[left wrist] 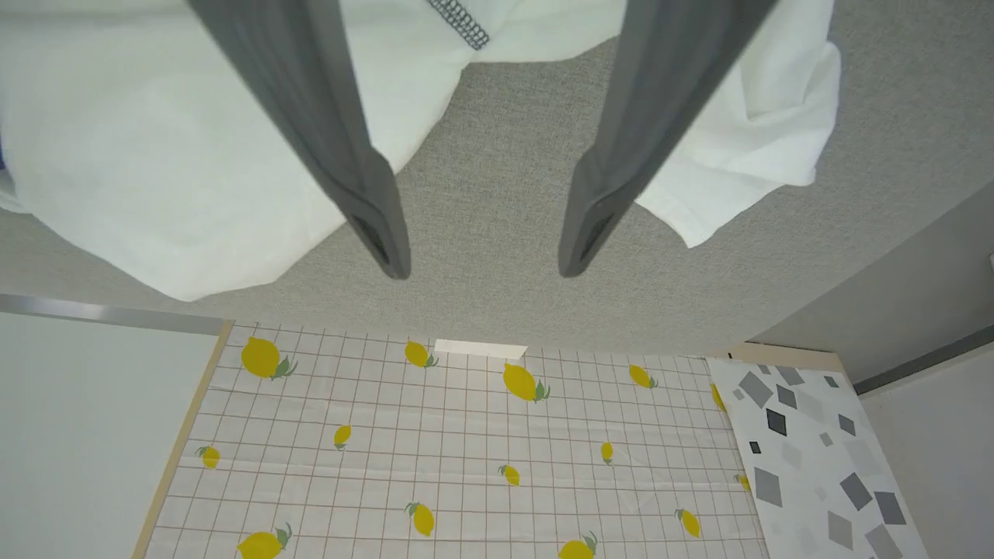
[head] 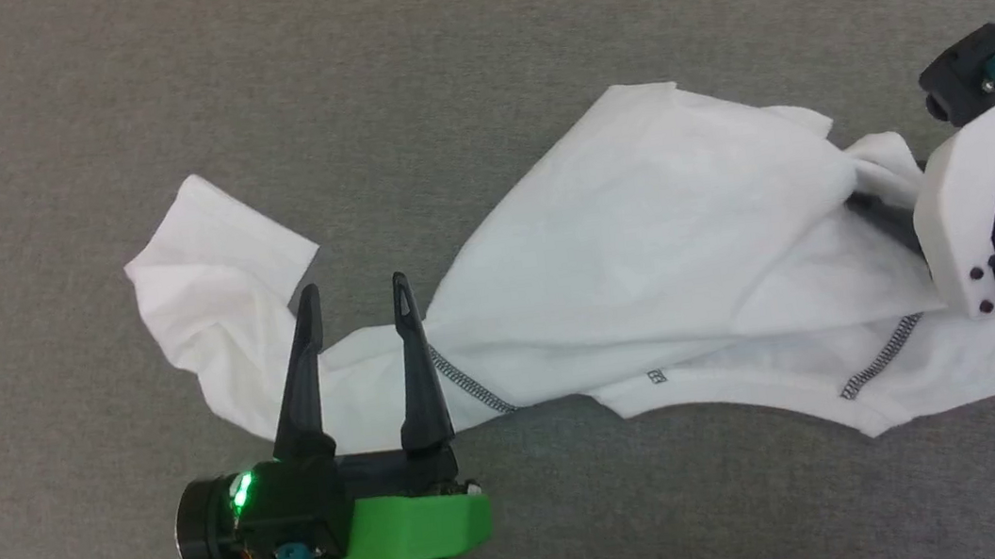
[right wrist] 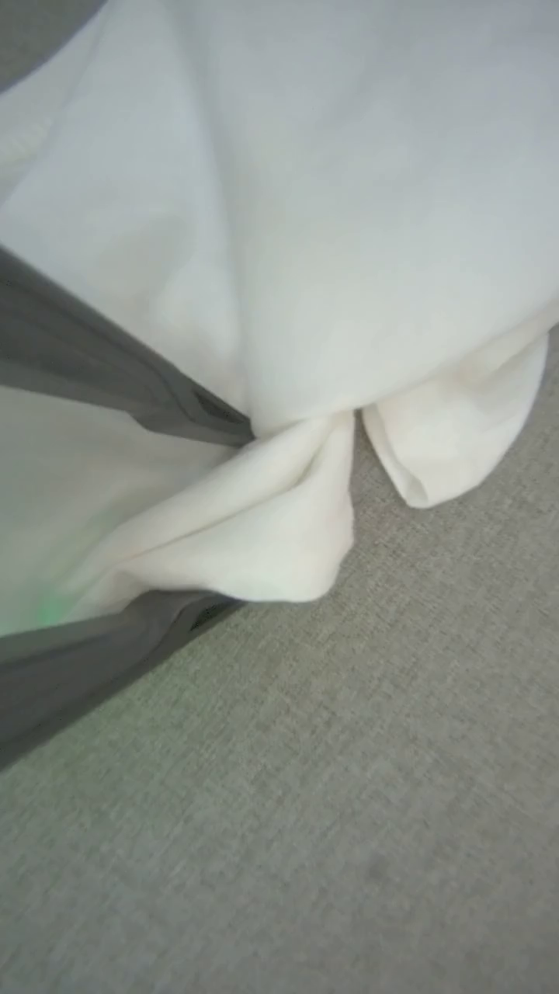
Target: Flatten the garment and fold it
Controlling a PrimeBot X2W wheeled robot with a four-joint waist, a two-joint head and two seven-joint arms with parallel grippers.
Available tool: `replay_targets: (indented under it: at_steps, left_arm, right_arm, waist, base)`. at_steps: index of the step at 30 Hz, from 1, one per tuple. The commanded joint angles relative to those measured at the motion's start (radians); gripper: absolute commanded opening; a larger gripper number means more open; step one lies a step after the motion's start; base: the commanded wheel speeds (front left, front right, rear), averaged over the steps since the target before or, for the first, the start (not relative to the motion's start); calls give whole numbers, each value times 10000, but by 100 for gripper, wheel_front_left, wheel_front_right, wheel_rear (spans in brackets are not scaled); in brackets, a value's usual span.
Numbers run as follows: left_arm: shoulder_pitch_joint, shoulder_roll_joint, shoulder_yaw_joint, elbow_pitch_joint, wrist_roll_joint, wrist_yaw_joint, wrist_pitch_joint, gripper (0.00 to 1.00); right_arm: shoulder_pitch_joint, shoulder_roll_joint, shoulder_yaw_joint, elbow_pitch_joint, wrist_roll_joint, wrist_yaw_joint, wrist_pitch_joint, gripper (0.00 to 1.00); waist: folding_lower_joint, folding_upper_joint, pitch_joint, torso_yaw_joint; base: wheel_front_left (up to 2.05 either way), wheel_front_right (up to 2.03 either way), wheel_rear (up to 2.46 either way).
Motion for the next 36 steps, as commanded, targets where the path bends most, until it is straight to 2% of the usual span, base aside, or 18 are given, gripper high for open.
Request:
replay_targets:
  at_steps: [1,5,10,16,21,22,23,24,29,33,36]
  left_arm:
    - [-137,-47,-21,28,-26,49,-37,100]
    - [-64,-48,95,65,-35,87,-37,100]
    - [-13,-48,157,24,2,57,-37,100]
    - [-202,-48,-143,-31,-89,30,-38,100]
    - [-450,-48,-462,33,-233,161,-38,100]
    - [-485,-48,-505,49,-247,192,-38,100]
    - [-511,-48,-533,59,-257,213,-38,100]
    - [-539,-48,-561,71,-264,239,-38,100]
    - [-628,-49,-618,147,-216,281,-38,100]
    - [-621,-49,-540,278,-152,247,-38,100]
    - [-524,-49,-421,338,-107,194,-38,100]
  right_arm:
    - [-43,-42,172,187,15,-15,19,0]
    - [-429,4,-127,294,-149,-15,-838,0]
    - [-1507,-106,-989,534,-633,-15,-1829,0]
    - [-2762,-737,-2439,1243,-2095,-15,-3071,0]
    - [-3018,-593,-3169,2331,-3213,-15,-4076,0]
    - [-2964,-501,-3218,2619,-3400,-15,-4171,33]
    - [-2907,-419,-3226,2829,-3523,-15,-4238,90]
    - [-2855,-323,-3218,3047,-3668,-15,-4346,100]
    - [-2846,-136,-2458,3162,-3721,-15,-5099,100]
    - [-2774,-49,-1832,2576,-2792,-15,-5524,100]
    - [-2397,-110,-1601,1815,-1992,-15,-5456,100]
  waist:
    - [0,0,1,153]
    - [0,0,-207,84]
    - [0,0,-285,2]
    - [0,0,259,264]
    - [0,0,658,531]
    - [0,0,708,558]
    - [0,0,737,572]
    - [0,0,760,578]
    - [0,0,694,419]
    - [0,0,352,141]
    - [0,0,11,-59]
  base:
    - [0,0,0]
    - [0,0,0]
    - [0,0,0]
    - [0,0,0]
    - [0,0,0]
    - [0,0,0]
    - [0,0,0]
    - [0,0,0]
    - [0,0,0]
    - [0,0,0]
    - [0,0,0]
